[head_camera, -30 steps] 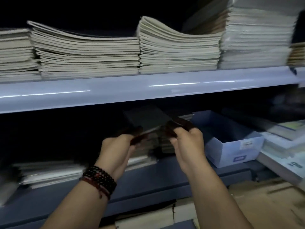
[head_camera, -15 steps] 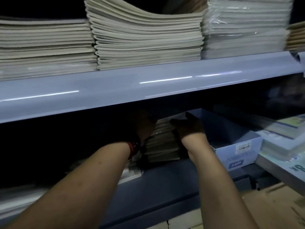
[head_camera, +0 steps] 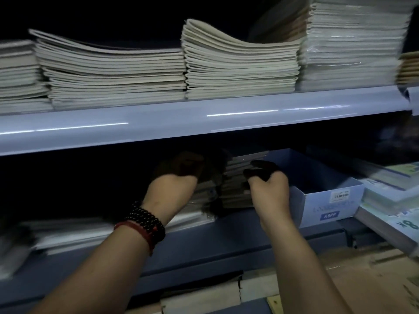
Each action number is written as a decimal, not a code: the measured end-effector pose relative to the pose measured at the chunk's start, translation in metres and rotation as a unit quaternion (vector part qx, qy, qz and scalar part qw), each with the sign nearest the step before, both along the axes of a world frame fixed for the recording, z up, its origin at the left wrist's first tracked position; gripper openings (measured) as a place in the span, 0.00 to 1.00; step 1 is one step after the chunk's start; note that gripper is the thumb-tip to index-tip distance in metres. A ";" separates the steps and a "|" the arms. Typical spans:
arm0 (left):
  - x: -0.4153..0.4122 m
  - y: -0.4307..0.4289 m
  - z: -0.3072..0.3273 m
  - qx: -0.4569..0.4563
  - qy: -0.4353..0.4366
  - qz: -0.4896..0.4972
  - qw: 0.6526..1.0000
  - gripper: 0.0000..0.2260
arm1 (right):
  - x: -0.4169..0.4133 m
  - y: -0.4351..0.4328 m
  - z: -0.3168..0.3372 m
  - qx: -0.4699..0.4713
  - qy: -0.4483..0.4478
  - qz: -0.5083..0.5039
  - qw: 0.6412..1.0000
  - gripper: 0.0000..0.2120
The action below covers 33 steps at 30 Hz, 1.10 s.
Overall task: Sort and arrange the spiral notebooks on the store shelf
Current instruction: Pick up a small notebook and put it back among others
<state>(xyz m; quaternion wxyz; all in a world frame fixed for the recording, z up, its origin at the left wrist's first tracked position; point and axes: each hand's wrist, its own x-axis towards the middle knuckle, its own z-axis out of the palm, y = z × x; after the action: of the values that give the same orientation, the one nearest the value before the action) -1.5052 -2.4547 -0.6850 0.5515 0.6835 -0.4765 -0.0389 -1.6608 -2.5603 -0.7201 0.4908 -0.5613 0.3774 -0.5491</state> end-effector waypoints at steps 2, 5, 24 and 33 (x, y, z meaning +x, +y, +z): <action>0.004 0.031 -0.009 -0.029 0.028 0.020 0.999 0.13 | 0.004 0.016 0.005 -0.025 0.023 0.026 0.999 0.05; 0.009 0.069 -0.025 -0.066 0.046 0.063 0.995 0.08 | 0.017 0.040 0.005 -0.056 0.055 0.081 0.994 0.06; 0.063 0.103 -0.108 0.065 0.110 0.112 0.985 0.12 | 0.090 0.077 -0.032 -0.125 0.244 0.133 0.952 0.10; 0.066 0.100 -0.117 0.044 0.095 0.095 0.990 0.15 | 0.092 0.073 -0.021 -0.184 0.236 0.131 0.945 0.09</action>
<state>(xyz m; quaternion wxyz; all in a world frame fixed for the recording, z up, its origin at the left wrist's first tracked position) -1.4392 -2.3544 -0.8015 0.5649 0.7425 -0.3526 -0.0726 -1.5690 -2.4877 -0.7408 0.3435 -0.7998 0.2977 -0.3919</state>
